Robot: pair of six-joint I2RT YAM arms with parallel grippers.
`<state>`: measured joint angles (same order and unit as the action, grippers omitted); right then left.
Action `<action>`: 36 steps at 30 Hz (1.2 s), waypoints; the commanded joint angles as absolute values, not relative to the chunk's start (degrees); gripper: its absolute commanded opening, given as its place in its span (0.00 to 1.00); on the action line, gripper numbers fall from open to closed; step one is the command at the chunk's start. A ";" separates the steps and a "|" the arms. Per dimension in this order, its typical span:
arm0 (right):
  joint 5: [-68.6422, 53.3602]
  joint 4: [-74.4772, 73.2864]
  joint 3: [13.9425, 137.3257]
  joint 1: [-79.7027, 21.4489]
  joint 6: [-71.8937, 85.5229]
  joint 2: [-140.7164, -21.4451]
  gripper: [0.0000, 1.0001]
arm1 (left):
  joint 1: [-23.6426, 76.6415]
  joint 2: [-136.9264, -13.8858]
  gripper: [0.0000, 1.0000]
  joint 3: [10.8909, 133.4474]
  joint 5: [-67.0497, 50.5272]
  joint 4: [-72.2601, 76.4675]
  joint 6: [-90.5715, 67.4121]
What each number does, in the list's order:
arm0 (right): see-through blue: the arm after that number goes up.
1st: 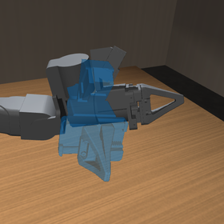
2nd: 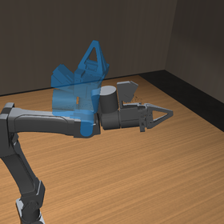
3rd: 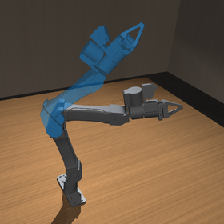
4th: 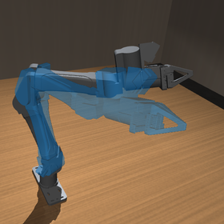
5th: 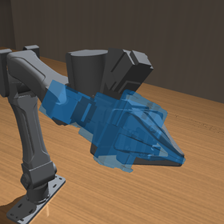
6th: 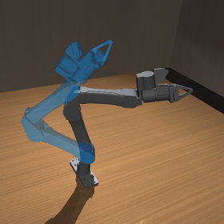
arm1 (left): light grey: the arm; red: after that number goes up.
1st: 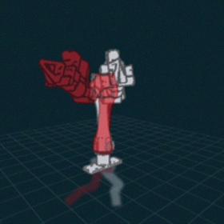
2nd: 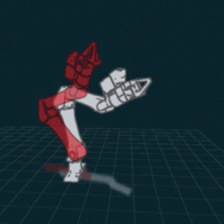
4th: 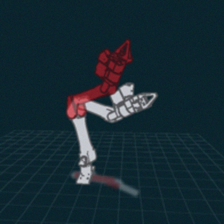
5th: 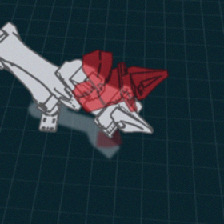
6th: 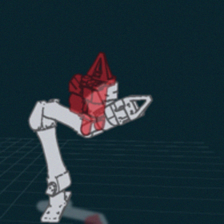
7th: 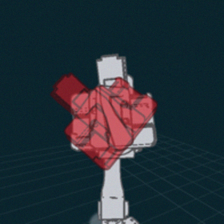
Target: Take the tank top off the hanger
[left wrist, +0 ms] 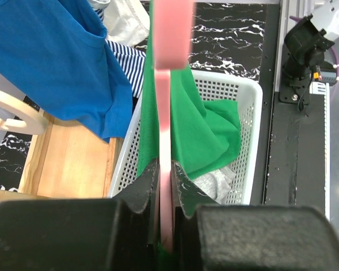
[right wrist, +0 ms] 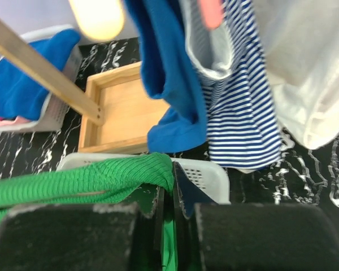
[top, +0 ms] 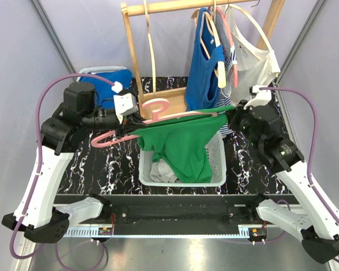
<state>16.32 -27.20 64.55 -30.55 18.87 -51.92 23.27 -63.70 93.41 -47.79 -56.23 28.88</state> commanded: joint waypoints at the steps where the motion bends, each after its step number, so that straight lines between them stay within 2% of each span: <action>1: 25.23 -31.19 70.66 -25.85 18.54 -53.51 0.03 | 23.03 -62.23 0.00 97.90 -52.45 -61.25 35.13; 4: 22.34 -31.11 71.72 -24.26 18.81 -54.92 0.02 | 23.03 -62.58 0.00 99.14 -56.15 -66.09 38.23; 11: 13.72 -29.45 69.53 -24.26 22.32 -57.83 0.00 | 23.12 -63.80 0.00 103.26 -61.52 -66.01 34.90; 16: 4.85 -21.55 61.37 -24.26 22.42 -54.15 0.02 | 23.11 -64.42 0.00 103.80 -60.74 -58.29 26.64; 23: -3.60 -11.52 53.44 -24.35 16.89 -45.62 0.28 | 22.94 -69.07 0.00 110.56 -57.75 -51.07 21.98; 26: -4.65 -13.96 54.40 -24.26 14.42 -45.18 0.51 | 22.94 -70.31 0.00 112.50 -57.04 -48.09 20.75; 27: -5.18 -14.50 54.58 -24.26 14.07 -45.09 0.64 | 23.03 -70.49 0.00 112.59 -56.95 -47.21 19.61; 30: -5.10 -15.03 54.93 -24.34 13.71 -43.17 0.71 | 22.94 -71.72 0.00 113.46 -57.39 -46.23 17.85; 34: -5.88 -14.33 55.89 -24.34 11.70 -39.29 0.90 | 23.38 -71.81 0.00 111.98 -59.76 -46.23 16.70; 36: -9.03 -15.46 57.12 -24.26 8.71 -37.80 0.94 | 23.82 -71.11 0.00 109.78 -60.12 -46.23 17.14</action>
<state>-4.69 -16.36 53.71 -24.91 14.06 -41.54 23.31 -72.03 110.83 -57.63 -50.59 18.79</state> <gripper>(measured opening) 0.906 0.106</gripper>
